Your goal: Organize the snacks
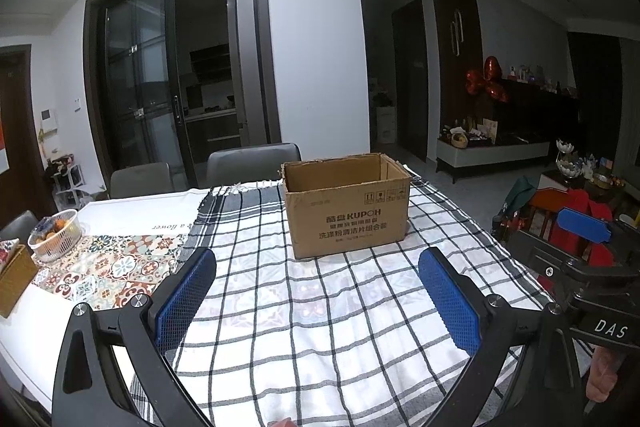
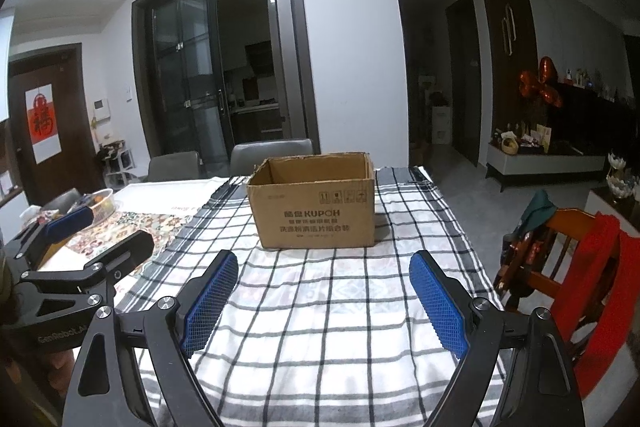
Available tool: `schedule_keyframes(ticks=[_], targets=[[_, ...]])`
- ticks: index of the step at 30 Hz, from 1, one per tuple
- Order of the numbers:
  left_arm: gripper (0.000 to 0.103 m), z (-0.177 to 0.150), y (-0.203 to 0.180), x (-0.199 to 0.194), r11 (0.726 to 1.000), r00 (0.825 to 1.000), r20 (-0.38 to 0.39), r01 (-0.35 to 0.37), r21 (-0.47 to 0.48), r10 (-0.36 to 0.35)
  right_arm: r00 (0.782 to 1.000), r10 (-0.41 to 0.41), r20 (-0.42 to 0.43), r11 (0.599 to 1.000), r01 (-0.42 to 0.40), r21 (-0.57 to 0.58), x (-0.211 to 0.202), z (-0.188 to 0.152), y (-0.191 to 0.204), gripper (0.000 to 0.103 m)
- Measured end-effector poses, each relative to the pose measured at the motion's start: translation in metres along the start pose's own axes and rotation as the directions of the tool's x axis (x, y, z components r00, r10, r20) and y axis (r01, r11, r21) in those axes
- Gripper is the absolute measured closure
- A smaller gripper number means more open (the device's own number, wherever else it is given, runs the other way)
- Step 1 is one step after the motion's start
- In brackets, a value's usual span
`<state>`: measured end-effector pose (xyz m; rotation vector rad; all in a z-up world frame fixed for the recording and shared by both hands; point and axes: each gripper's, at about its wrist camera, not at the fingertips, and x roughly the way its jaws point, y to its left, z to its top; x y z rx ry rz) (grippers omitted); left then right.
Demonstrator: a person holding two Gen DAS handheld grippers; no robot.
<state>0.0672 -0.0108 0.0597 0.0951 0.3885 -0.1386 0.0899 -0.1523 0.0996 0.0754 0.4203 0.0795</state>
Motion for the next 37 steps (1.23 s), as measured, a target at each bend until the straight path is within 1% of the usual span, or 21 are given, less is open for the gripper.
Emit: schedule_keyframes(ticks=[7, 14, 37], targets=[[0.0, 0.0002, -0.0013, -0.0004, 1.0, 1.0, -0.002, -0.027, -0.007, 0.026, 1.0, 0.003, 0.009, 1.0, -0.003, -0.005, -0.0028, -0.0013, 0.0015, 0.015], [0.0, -0.0012, -0.0019, -0.0013, 1.0, 1.0, -0.007, -0.024, -0.01, 0.024, 1.0, 0.01, 0.015, 1.0, -0.01, 0.008, -0.0064, 0.0003, -0.0009, 0.015], [0.0, -0.003, 0.0029, -0.0038, 1.0, 1.0, -0.013, -0.009, -0.027, 0.009, 1.0, 0.013, 0.018, 1.0, -0.013, -0.01, -0.0052, -0.0052, -0.0009, 0.015]])
